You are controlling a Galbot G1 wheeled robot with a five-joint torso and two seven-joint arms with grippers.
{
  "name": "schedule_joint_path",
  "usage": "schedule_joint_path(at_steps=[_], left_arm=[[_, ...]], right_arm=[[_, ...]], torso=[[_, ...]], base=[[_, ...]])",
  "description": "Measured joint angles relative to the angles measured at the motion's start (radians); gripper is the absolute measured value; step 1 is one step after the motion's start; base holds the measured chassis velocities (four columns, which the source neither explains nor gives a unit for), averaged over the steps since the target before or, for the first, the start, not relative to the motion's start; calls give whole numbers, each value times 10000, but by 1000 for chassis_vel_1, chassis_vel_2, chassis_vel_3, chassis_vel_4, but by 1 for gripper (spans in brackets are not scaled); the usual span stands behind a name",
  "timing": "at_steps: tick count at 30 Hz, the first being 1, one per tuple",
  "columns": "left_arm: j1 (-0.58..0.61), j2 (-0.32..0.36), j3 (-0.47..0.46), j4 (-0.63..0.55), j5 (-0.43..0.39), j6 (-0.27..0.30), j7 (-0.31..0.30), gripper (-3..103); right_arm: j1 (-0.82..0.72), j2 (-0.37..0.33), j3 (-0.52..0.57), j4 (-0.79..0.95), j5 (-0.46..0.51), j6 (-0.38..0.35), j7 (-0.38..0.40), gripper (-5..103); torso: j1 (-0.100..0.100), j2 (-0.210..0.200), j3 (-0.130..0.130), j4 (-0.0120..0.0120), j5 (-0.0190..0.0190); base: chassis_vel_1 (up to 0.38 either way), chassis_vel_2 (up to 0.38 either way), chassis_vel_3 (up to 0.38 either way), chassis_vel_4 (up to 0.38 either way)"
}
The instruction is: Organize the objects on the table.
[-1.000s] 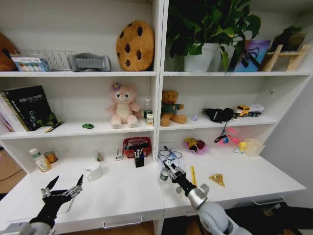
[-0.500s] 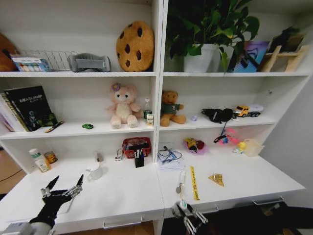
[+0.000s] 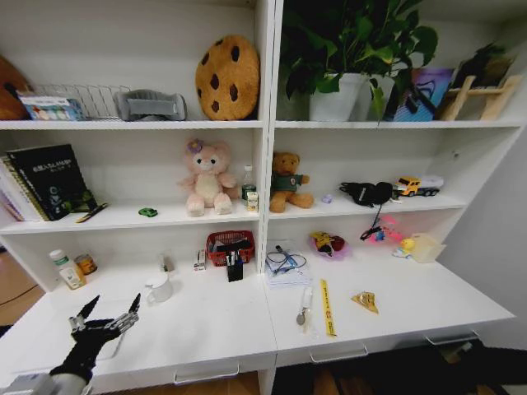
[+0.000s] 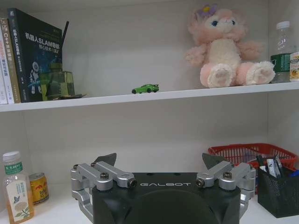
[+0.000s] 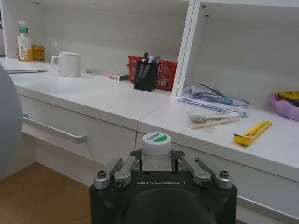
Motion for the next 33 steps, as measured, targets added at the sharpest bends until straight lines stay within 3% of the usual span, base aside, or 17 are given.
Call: schedule_joint_path(at_steps=[11, 15, 17, 23, 33], left_arm=[[0, 0, 0, 0, 0, 0, 0, 100], [0, 0, 0, 0, 0, -1, 0, 100], [0, 0, 0, 0, 0, -1, 0, 100], [0, 0, 0, 1, 0, -2, -1, 100], [0, 0, 0, 1, 0, -3, 0, 100]], right_arm=[[1055, 189, -704, -1790, 431, -242, 16, 30], [2422, 504, -1154, -3173, 913, -1025, -130, 30], [3206, 914, -1213, -3719, 1384, -1762, -316, 30], [5130, 1550, -1418, -4970, 1580, -3063, -350, 30], [7643, 2437, -1653, -7121, 829, -3686, 56, 30]], torso=[[0, 0, 0, -3, 0], [1, 0, 0, 0, 2], [1, 0, 1, -2, 0], [1, 0, 1, -1, 1], [2, -1, 2, -1, 0]], base=[[0, 0, 0, 0], [0, 0, 0, 0], [0, 0, 0, 0], [0, 0, 0, 0], [0, 0, 0, 0]])
